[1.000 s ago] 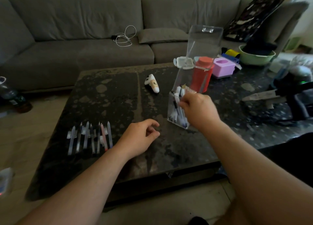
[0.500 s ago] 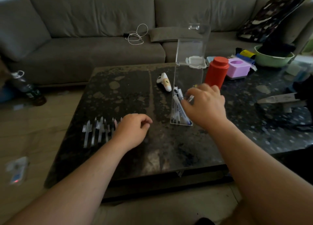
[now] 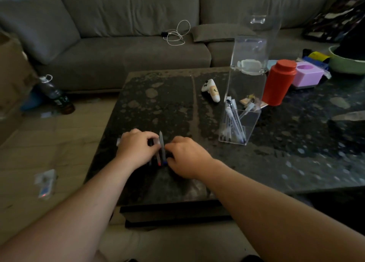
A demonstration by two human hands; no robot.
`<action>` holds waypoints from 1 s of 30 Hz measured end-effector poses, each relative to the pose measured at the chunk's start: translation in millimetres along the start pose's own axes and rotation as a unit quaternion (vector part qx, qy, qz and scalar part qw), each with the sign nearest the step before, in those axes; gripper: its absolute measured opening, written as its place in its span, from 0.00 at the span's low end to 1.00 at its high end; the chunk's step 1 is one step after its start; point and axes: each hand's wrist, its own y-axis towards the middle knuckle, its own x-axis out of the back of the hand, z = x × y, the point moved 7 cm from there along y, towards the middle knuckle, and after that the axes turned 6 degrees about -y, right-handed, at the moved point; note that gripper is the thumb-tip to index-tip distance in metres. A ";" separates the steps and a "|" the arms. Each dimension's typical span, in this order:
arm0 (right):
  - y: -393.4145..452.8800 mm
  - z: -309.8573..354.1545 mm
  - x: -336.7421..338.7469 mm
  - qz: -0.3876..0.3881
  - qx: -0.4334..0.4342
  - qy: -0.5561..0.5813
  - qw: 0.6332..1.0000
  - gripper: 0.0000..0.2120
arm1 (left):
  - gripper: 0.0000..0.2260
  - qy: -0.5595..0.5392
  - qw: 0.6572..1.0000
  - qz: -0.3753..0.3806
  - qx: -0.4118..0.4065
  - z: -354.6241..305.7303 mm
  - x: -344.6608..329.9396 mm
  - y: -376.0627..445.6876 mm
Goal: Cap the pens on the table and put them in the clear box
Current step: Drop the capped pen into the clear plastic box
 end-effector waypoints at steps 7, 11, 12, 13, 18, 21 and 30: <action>9.1 -1.3 -8.8 0.026 0.005 0.007 1.000 0.19 | 0.17 0.012 1.000 0.022 -0.017 -8.2 -3.2 1.1; 13.0 -4.1 -8.3 0.063 -0.016 0.020 0.998 0.16 | 0.18 0.030 0.999 0.012 -0.015 -11.3 -3.3 1.8; 14.9 -7.4 -6.0 0.053 -0.039 0.013 0.998 0.16 | 0.18 0.031 0.999 0.001 -0.025 -13.7 -2.7 1.3; 16.4 -12.8 -2.1 0.036 -0.067 -0.004 0.997 0.14 | 0.17 0.031 0.999 -0.012 -0.043 -16.0 -2.1 0.6; 7.6 -47.8 21.2 0.056 -0.178 -0.007 0.982 0.10 | 0.15 0.065 0.992 -0.031 -0.099 -26.3 -2.8 -2.8; -1.7 -61.9 25.4 0.102 -0.205 0.022 0.973 0.16 | 0.12 0.071 0.990 -0.035 -0.117 -28.3 -1.3 -3.3; -9.2 -77.3 18.0 0.109 -0.219 0.089 0.966 0.19 | 0.10 0.071 0.992 -0.031 -0.101 -29.0 -3.1 -3.7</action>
